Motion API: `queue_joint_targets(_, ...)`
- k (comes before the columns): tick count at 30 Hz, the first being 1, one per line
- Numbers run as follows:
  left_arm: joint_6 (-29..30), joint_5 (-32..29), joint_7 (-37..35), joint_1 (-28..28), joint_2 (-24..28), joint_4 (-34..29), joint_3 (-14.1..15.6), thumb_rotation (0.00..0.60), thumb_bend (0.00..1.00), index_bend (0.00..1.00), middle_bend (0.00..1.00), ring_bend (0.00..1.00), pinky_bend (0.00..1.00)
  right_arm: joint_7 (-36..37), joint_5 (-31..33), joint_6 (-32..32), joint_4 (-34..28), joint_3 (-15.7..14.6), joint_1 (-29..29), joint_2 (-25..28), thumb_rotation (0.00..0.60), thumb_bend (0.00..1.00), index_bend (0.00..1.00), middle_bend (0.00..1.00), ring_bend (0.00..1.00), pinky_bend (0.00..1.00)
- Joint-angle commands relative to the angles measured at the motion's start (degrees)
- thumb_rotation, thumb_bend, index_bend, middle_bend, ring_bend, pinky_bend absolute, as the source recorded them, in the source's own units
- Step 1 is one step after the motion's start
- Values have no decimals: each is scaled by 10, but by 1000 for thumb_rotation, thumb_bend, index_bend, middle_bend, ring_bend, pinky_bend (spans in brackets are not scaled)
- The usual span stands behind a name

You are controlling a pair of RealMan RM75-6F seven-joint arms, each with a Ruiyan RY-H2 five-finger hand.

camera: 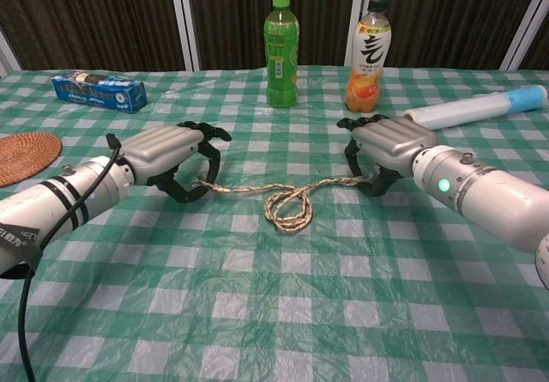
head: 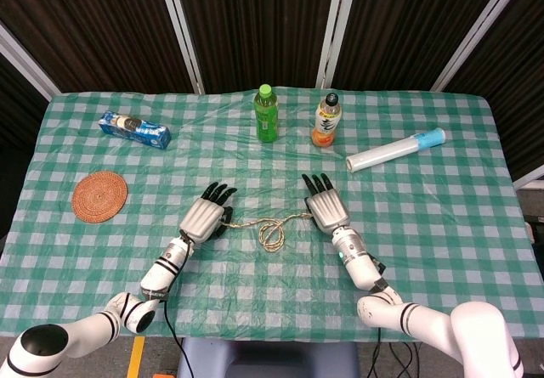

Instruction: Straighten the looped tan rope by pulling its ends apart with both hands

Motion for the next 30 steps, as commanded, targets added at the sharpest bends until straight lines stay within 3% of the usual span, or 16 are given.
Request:
queue_joint_targets(1,0,0,1,0,0,-1,-1,600,480,681,90,0,31,-2,3,1,1,-1,1,-1,600,549,750,32,0,0)
queue_joint_targets(6,3,0,3,1,3,-4,-1,600,484,681,90,0,31,-9,6,6,-2,-3,2,0,600,648,785,56,0,0)
queue_joint_targets(13,12,1,10,6,12,-14,0,600,499,681,90,0,32,-15,0,33,-35,-8,-11,32,600,680,804,72,0,0)
queue_joint_targets(30,55,10,38,55,58,-51,26,600,498,681,91,0,31,41,-32,120,-137,-54,-115,206,600,681,806,76,0,0)
